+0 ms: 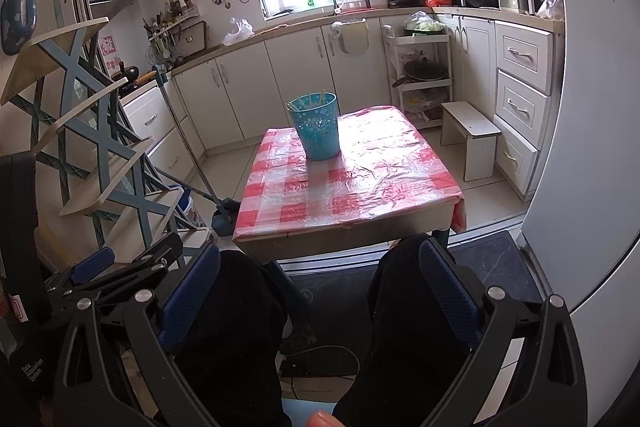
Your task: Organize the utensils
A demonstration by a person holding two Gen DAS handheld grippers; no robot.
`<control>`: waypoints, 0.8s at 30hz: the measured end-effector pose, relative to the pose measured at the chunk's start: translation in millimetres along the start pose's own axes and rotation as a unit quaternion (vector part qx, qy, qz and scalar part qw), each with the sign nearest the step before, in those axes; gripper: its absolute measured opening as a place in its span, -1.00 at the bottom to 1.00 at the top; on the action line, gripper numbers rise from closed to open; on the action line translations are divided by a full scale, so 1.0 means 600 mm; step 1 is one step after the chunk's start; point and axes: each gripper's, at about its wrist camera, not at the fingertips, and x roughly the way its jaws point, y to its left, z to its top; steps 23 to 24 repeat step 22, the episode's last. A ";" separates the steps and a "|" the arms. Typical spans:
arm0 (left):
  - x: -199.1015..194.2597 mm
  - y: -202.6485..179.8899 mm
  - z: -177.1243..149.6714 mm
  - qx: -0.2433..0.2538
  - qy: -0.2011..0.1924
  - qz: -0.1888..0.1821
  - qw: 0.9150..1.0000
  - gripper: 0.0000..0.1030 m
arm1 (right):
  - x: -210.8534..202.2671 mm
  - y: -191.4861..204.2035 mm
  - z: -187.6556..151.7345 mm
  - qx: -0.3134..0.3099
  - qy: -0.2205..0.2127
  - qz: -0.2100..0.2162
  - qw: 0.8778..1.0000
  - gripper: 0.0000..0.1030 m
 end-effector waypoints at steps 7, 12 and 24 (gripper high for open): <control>0.008 0.003 -0.003 0.000 0.006 -0.029 1.000 0.85 | -0.002 -0.003 0.000 0.001 -0.004 -0.002 1.000 0.85; -0.002 -0.010 -0.006 0.025 -0.029 0.003 0.999 0.85 | -0.006 -0.010 0.001 0.007 -0.013 -0.006 1.000 0.85; 0.021 -0.013 -0.009 0.026 -0.008 0.020 0.999 0.85 | 0.006 -0.006 0.000 0.001 -0.005 -0.009 1.000 0.85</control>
